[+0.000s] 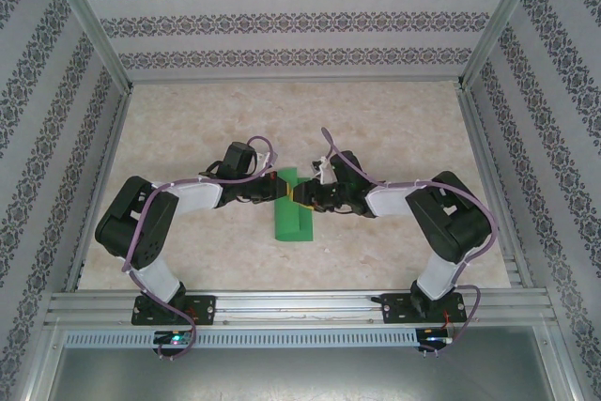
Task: Fold a paper plane with a square sheet of paper (fold left side to right side)
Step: First fold in half a square sheet of paper at the center of the table.
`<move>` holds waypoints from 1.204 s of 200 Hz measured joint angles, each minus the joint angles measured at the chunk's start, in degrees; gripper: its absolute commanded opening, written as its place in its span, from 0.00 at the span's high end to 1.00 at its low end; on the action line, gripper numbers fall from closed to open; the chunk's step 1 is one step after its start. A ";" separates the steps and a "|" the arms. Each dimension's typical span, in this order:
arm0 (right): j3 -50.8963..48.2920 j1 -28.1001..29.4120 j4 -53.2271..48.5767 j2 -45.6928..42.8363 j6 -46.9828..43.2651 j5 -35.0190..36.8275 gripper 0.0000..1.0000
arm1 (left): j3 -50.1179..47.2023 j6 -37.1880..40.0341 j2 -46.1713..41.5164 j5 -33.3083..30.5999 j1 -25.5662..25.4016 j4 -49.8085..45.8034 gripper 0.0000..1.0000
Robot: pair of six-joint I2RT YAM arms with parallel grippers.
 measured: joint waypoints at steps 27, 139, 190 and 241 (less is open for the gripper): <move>0.22 0.00 0.76 0.15 0.59 -0.09 0.80 | 0.00 0.00 0.00 -0.02 -0.11 0.02 0.98; 0.48 -0.02 -2.78 1.01 -0.74 3.82 1.00 | 0.20 3.65 -9.20 -7.80 -0.35 -7.89 0.55; 0.76 -0.02 -8.35 0.96 -3.28 7.80 0.99 | 0.20 4.35 -7.41 -10.34 -0.35 -11.43 0.48; 0.76 -0.02 -11.02 0.57 -4.15 9.81 0.99 | 0.20 4.28 -3.15 -9.79 -0.85 -11.63 0.46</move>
